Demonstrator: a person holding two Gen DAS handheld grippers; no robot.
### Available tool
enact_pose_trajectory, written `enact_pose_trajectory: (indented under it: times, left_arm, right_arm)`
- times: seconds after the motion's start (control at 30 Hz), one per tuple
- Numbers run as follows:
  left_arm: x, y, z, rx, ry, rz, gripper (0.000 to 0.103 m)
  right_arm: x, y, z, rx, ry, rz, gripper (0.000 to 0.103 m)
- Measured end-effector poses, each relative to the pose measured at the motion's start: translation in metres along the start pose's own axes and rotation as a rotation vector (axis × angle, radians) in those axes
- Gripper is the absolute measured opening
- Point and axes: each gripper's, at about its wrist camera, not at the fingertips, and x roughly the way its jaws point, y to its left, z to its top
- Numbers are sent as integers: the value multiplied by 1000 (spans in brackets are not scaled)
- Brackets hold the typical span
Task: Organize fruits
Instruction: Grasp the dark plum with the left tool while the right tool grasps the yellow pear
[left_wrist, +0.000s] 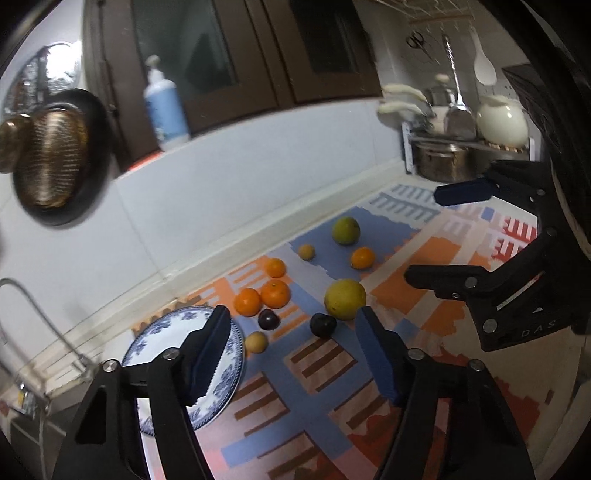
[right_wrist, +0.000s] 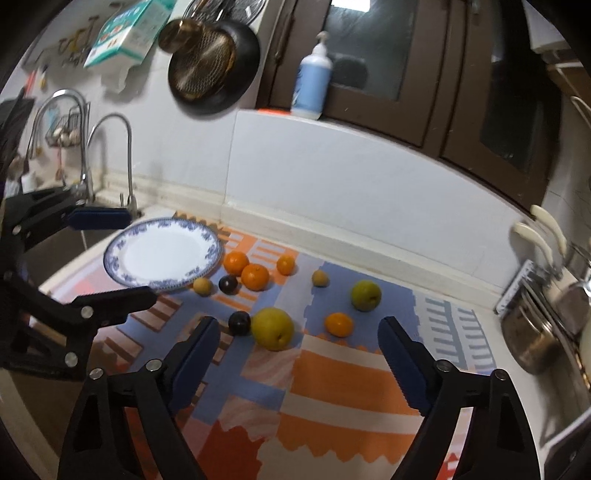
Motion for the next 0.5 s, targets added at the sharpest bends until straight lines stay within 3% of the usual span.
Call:
enact_pose_trajectory:
  times: [0.33,0.5]
  left_arm:
    - [64,6,-12,65,77,-140,55]
    - [86,5,-17,103,111,-190,50]
  right_arm:
    - [56,5,-11,-100,98,62,72]
    - [77,9,-18,-144,124,96,70]
